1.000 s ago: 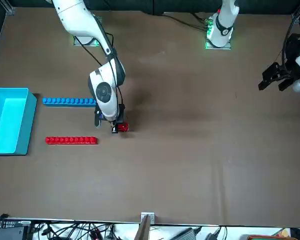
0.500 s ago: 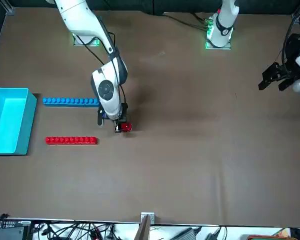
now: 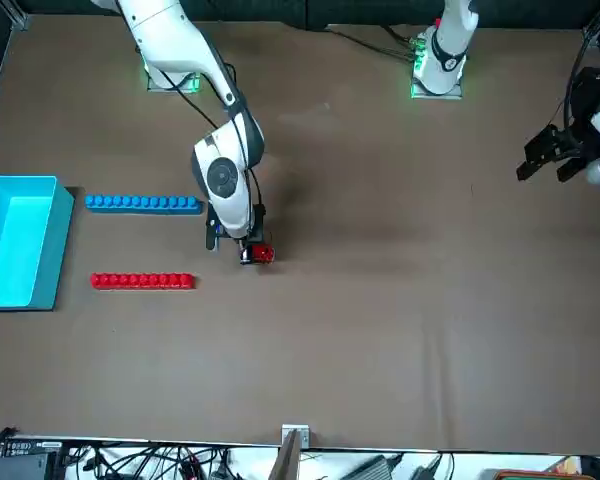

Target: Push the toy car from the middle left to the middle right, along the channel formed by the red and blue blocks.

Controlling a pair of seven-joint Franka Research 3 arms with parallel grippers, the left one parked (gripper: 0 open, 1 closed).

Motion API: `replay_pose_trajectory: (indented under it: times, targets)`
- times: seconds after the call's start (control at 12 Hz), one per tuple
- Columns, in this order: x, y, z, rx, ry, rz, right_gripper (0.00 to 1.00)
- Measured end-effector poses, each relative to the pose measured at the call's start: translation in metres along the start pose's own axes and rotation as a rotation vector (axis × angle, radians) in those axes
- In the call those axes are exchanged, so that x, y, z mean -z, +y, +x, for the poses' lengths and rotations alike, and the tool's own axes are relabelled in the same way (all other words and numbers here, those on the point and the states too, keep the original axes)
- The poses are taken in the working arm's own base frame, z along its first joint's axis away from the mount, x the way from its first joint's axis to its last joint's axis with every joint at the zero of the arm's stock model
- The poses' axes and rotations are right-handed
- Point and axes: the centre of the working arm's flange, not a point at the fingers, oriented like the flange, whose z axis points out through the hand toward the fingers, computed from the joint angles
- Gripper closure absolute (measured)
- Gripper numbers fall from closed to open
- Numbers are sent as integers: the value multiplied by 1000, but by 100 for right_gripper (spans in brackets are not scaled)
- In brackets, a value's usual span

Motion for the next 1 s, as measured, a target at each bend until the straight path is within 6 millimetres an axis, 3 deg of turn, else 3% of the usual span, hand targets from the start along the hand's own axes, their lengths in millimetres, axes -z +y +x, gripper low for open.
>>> replay_pose_trajectory:
  times: [1.0]
  targets:
    - [-2, 4, -46, -41, -72, 5, 57]
